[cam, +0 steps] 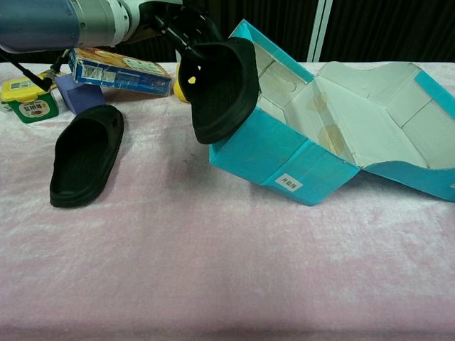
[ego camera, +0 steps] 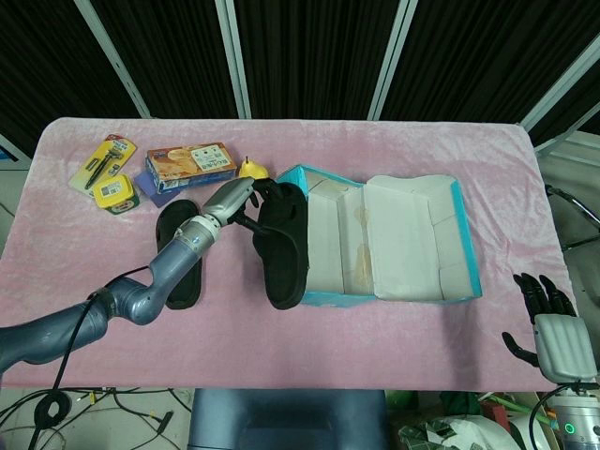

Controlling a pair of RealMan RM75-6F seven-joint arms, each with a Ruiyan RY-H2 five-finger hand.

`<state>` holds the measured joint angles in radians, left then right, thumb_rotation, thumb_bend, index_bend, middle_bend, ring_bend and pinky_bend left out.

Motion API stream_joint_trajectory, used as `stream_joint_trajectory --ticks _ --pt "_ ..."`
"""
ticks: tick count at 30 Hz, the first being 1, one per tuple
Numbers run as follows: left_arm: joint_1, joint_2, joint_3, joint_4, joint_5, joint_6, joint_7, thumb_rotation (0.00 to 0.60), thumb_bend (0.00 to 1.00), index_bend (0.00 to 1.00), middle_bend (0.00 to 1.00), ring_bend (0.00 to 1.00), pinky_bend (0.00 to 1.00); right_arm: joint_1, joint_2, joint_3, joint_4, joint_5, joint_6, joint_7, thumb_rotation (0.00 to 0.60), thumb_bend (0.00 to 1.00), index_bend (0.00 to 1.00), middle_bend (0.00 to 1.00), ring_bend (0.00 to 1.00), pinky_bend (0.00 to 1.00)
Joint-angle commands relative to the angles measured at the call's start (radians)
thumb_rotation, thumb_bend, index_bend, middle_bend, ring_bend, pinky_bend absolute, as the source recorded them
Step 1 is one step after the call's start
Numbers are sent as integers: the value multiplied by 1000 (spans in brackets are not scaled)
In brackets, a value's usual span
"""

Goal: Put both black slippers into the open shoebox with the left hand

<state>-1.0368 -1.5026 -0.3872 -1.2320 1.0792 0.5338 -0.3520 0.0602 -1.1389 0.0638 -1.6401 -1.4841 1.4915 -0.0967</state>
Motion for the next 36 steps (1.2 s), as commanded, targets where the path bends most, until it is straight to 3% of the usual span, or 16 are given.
stream_joint_trajectory --ticks 1,10,17,27,36 --pt "22 76 30 -72 -7 -36 13 600 2 381 425 350 432 1 0 1 1 -1 -1 2 600 157 111 79 48 152" --pt "88 197 52 -173 -9 -27 -9 600 3 385 428 350 432 9 1 2 2 -6 -9 1 600 157 109 79 48 153" --pt "104 170 18 -176 6 42 -62 600 2 396 433 350 432 10 1 2 -2 -9 -9 -5 600 157 109 80 48 153" --pt "43 18 -32 -82 22 157 -50 600 2 398 438 352 430 0 10 1 -8 -5 4 -5 600 157 108 80 48 152" --pt "-83 -192 -57 150 -23 156 -4 600 3 398 435 352 415 -5 17 1 -8 1 7 1 600 158 108 80 48 152"
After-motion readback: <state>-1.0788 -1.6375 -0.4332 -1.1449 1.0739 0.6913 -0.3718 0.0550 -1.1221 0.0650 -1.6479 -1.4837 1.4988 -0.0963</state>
